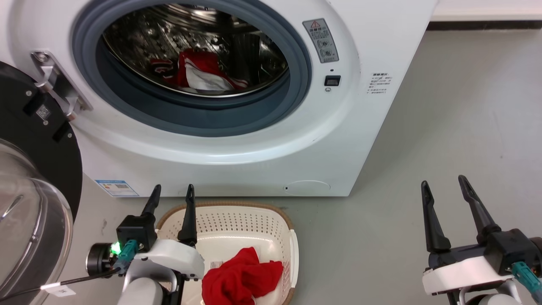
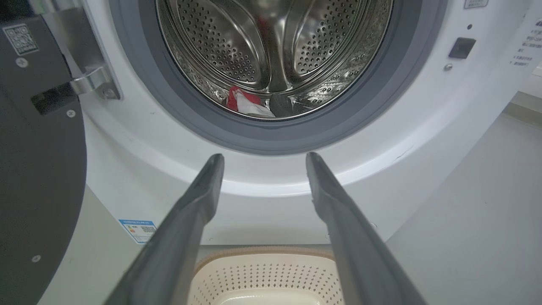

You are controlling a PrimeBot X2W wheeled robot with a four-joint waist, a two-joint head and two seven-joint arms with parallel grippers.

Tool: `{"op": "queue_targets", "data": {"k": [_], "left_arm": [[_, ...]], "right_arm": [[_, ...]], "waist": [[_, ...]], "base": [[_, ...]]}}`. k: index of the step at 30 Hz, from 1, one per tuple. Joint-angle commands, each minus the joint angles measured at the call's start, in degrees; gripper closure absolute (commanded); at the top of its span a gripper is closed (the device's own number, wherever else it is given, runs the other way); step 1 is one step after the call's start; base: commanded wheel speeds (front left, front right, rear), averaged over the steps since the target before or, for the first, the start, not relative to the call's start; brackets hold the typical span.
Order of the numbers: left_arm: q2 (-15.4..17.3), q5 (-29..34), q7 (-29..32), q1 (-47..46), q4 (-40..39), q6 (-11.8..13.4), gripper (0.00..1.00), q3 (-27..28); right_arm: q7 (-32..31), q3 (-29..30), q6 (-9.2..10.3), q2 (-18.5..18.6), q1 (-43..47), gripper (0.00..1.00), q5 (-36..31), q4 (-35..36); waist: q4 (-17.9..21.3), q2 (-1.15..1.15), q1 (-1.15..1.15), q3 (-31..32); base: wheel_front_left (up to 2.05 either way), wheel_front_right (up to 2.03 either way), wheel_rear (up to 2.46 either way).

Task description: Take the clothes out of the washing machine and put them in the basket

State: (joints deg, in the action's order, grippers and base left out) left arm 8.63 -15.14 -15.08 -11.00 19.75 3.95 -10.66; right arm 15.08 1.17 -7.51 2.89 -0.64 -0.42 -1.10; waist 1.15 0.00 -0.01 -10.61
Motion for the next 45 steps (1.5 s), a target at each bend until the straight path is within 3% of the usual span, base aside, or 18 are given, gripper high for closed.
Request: {"op": "queue_targets", "data": {"k": [1, 12, 22, 33, 45], "left_arm": [[-0.5, 1.5, -0.1, 0.6, -1.4, -0.4, 0.0, 1.3], [-1.0, 3.8, -0.1, -5.1, 2.3, -2.4, 0.0, 5.6], [2.3, 5.9, 1.4, -25.4, 15.2, -5.4, 0.0, 4.6], [6.6, 7.9, 11.0, -51.4, 30.1, -8.1, 0.0, 2.2], [12.1, 8.5, 26.3, -73.6, 42.6, -10.5, 0.0, -0.4]], "right_arm": [[0.1, -0.2, 0.04, 0.0, 1.0, 0.0, 0.0, -0.1], [0.1, -1.2, 0.04, 0.0, -0.3, 0.0, 0.6, 0.3], [0.1, -1.2, 0.04, 0.0, -4.9, 0.0, 0.8, 1.5], [0.1, -1.3, 0.04, -0.1, -11.2, 0.0, 2.9, 2.7], [0.1, -1.0, 0.04, -0.1, -15.9, 0.0, 5.9, 3.9]], "waist": [[-0.2, 0.0, 0.01, 1.1], [1.4, 0.0, 0.01, 0.4], [4.0, 0.0, 0.01, -8.9], [7.5, 0.0, 0.01, -21.3], [11.1, 0.0, 0.01, -31.4]], "base": [[0.0, 0.0, 0.0], [0.0, 0.0, 0.0], [0.0, 0.0, 0.0], [0.0, 0.0, 0.0], [0.0, 0.0, 0.0]]}}
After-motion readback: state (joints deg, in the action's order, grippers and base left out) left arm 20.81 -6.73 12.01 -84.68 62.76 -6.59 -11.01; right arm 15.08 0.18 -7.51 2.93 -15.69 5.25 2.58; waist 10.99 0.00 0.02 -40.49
